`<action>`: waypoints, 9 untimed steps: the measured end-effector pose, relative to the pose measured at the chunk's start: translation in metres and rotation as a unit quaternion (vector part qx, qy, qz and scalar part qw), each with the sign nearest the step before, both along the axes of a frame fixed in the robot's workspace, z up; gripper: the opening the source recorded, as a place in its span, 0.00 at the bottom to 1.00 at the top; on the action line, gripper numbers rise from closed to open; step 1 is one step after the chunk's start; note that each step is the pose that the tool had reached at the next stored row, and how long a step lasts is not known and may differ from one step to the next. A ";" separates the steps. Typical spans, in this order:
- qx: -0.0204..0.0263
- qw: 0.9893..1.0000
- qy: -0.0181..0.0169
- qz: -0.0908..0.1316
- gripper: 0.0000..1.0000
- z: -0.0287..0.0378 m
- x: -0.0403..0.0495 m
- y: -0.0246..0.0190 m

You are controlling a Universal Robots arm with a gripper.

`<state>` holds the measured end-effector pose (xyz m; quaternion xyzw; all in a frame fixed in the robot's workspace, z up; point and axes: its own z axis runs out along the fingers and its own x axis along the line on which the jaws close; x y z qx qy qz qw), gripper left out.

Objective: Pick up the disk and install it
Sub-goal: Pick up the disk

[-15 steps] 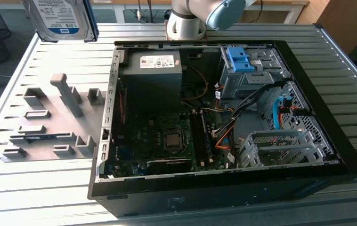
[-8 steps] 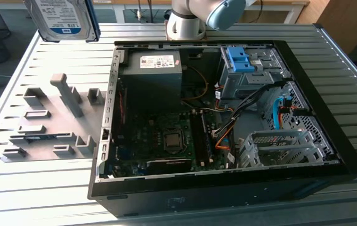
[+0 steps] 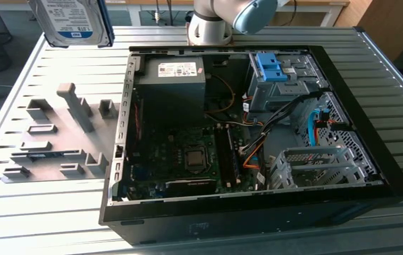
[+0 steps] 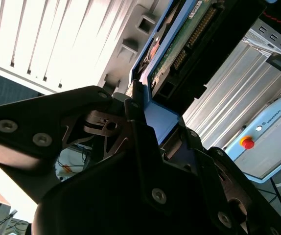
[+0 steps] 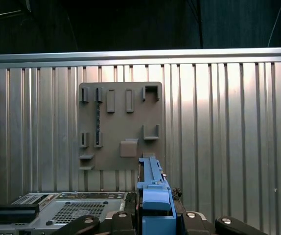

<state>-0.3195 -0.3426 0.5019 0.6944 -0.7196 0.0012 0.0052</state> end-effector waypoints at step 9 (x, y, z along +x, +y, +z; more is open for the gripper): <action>0.000 1.000 0.000 0.000 0.36 0.0000 0.0042 0.0000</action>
